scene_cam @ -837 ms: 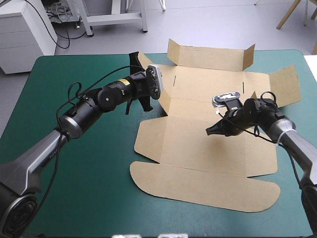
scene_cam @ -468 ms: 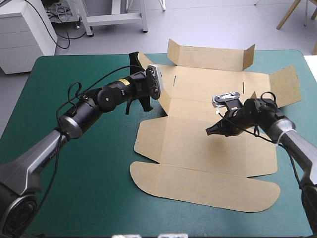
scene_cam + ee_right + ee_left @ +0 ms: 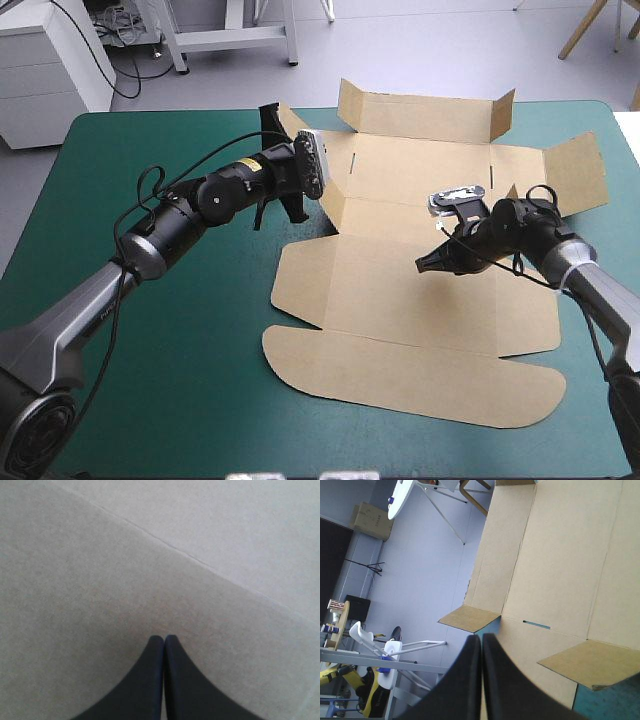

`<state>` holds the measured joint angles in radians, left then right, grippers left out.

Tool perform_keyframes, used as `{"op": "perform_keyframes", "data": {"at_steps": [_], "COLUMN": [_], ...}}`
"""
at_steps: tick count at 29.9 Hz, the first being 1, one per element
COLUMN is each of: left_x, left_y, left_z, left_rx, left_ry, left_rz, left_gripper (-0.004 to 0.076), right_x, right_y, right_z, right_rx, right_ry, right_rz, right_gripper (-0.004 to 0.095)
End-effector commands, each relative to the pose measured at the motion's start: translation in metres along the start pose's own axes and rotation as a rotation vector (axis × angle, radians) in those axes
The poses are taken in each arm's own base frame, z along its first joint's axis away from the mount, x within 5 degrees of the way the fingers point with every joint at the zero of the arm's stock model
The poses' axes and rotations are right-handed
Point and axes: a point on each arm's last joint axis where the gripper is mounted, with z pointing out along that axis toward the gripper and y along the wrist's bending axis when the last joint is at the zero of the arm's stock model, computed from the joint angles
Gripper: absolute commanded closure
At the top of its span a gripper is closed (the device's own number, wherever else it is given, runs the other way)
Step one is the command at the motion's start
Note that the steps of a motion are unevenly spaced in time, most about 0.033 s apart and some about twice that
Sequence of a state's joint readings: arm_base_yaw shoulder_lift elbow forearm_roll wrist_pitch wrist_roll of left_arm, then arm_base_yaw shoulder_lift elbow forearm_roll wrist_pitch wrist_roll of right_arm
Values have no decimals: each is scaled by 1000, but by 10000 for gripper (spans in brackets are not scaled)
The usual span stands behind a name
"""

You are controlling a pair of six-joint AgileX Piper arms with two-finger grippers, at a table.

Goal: Fold the box

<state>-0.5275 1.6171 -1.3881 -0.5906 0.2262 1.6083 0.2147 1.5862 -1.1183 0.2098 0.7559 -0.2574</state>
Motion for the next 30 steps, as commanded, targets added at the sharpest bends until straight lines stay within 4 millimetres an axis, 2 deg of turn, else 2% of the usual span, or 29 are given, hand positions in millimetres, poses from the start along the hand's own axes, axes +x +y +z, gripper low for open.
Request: {"op": "perform_keyframes", "data": {"at_steps": [1,3,6,10,14,17,22,26,30], "left_x": [-17,-17,-17,-17,-17,-17,-17,-17,-17], "left_y": [24,24,24,27,29,29,29,29,29], "left_z": [-19,-19,-19,-20,-20,-20,-20,-20,-20], "left_rx": [-125,-125,-125,-159,-180,-180,-182,-184,-183], "left_ry": [-50,-50,-51,-50,-50,-50,-51,-52,-59], "left_rz": [-25,-25,-29,-29,-37,-37,-40,-46,-82], "left_gripper": [734,734,734,734,734,734,734,734,734], "right_x": [-12,-14,-21,-28,-26,-21,-6,6,16], "right_y": [2,2,4,7,9,8,2,-5,-9], "right_z": [-18,-20,-37,-73,-113,-144,-182,-201,-205], "right_rx": [11,8,11,41,95,150,282,394,453], "right_ry": [-96,-108,-167,-274,-378,-454,-550,-570,-510], "right_rz": [-10,-6,-12,-44,-37,4,82,131,168], "right_gripper": [927,927,927,927,927,927,927,927,927]}}
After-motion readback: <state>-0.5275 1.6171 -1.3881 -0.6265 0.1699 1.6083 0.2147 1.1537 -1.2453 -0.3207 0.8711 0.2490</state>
